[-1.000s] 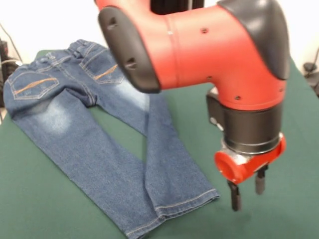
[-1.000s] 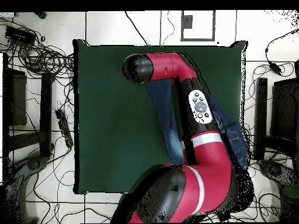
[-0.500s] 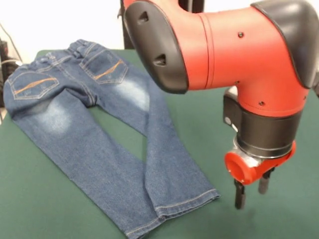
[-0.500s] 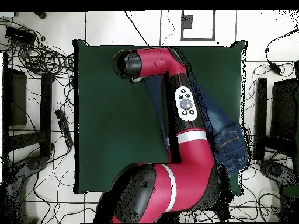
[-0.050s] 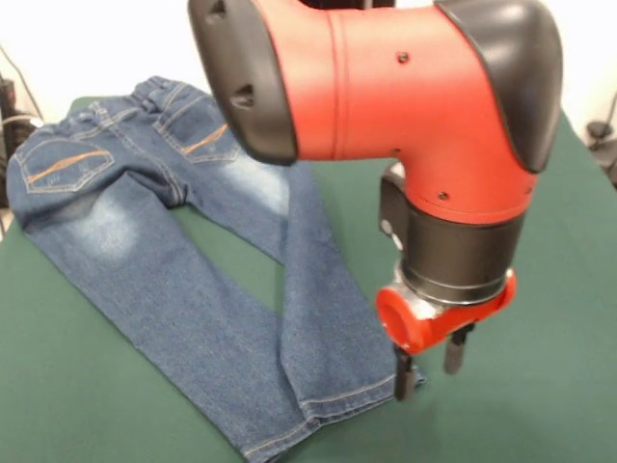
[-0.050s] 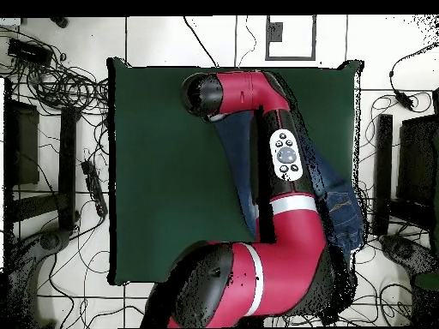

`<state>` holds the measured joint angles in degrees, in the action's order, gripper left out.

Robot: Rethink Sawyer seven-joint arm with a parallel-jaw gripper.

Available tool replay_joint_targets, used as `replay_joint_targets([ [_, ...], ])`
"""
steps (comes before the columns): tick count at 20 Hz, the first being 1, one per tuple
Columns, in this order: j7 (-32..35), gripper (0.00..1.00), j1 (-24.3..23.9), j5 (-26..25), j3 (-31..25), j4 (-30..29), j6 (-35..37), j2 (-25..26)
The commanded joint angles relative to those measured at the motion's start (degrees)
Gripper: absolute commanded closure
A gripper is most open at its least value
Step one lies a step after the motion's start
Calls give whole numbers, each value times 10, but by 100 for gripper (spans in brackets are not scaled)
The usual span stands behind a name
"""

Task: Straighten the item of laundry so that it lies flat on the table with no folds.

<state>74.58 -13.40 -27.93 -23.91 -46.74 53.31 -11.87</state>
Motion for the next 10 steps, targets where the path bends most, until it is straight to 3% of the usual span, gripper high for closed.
replay_joint_targets([
  [1, 127, 0, 9, 29, 21, -32, 9, -2],
  [6, 119, 0, 12, 39, 24, -12, 1, 12],
  [10, 100, 0, 23, 38, 32, 37, 40, 49],
])
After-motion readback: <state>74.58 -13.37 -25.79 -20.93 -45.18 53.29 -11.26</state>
